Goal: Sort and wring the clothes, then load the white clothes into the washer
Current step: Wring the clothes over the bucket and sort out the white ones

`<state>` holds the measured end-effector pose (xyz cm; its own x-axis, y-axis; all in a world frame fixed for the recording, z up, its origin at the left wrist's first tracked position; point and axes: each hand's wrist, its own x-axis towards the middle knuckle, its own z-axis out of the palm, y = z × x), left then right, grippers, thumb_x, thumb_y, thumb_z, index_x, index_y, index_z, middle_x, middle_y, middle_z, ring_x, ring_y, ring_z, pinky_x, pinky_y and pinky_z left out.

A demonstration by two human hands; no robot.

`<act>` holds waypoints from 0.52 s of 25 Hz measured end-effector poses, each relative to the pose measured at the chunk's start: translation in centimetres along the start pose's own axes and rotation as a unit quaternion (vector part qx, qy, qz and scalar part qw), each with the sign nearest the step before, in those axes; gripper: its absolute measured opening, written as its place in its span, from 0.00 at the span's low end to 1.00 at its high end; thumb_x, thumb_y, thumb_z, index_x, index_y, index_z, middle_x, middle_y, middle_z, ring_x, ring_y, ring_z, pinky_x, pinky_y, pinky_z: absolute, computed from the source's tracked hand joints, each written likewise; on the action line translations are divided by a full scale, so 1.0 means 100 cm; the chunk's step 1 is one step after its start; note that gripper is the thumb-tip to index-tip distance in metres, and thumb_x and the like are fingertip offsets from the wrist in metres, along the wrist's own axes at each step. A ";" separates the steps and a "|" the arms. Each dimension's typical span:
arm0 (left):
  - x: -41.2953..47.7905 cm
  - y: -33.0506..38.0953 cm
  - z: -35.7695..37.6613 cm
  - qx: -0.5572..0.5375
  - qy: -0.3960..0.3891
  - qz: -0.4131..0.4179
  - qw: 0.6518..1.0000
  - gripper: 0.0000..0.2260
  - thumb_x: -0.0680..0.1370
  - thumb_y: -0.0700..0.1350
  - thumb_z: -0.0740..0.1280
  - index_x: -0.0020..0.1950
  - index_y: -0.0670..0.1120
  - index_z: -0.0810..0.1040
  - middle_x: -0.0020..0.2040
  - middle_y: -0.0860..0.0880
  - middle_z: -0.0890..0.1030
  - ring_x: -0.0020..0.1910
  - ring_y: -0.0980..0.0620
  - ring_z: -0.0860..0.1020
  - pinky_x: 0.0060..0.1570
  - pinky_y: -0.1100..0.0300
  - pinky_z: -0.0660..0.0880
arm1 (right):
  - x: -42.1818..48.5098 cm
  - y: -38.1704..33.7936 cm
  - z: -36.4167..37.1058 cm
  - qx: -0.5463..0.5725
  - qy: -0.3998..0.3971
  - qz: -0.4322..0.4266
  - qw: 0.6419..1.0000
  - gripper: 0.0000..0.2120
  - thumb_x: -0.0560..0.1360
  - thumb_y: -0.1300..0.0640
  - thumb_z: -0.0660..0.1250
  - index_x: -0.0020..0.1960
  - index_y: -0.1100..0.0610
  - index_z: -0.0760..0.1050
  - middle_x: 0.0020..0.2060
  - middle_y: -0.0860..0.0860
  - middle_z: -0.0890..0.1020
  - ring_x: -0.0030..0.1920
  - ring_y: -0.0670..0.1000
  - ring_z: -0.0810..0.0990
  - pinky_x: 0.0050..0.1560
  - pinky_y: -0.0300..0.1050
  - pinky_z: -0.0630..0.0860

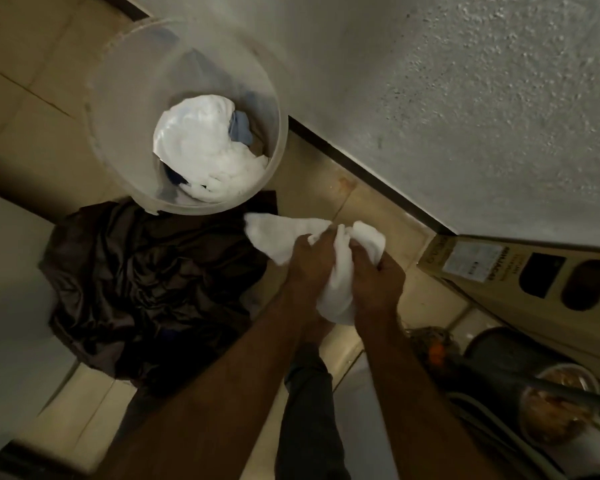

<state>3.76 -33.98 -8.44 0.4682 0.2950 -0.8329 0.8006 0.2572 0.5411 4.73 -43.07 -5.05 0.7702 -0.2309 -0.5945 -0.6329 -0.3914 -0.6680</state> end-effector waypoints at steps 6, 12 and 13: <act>-0.015 -0.014 0.032 -0.164 -0.136 -0.112 0.970 0.13 0.80 0.56 0.62 0.54 0.49 0.79 0.51 0.49 0.83 0.46 0.51 0.81 0.50 0.53 0.81 | 0.024 0.012 -0.022 0.033 -0.031 0.105 0.993 0.34 0.62 0.33 0.76 0.62 0.50 0.78 0.54 0.51 0.84 0.53 0.54 0.84 0.57 0.56 0.82; -0.008 -0.010 0.048 -0.114 -0.057 -0.106 0.986 0.21 0.78 0.57 0.63 0.62 0.44 0.80 0.53 0.45 0.84 0.49 0.46 0.82 0.49 0.49 0.81 | 0.036 0.016 -0.031 0.056 -0.036 0.161 0.985 0.17 0.75 0.43 0.73 0.56 0.54 0.82 0.47 0.51 0.86 0.46 0.48 0.85 0.40 0.39 0.79; -0.009 -0.009 0.051 -0.111 -0.049 -0.102 0.987 0.21 0.78 0.56 0.62 0.62 0.43 0.80 0.53 0.45 0.84 0.48 0.46 0.82 0.49 0.49 0.81 | 0.038 0.018 -0.031 0.058 -0.034 0.148 0.987 0.15 0.76 0.45 0.72 0.56 0.55 0.82 0.47 0.51 0.86 0.43 0.45 0.84 0.36 0.34 0.78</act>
<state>4.55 -39.11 -8.78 0.3478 0.1287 -0.9287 0.7860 0.5001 0.3636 6.80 -47.43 -7.12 0.5458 -0.2578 -0.7973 -0.8371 -0.2101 -0.5051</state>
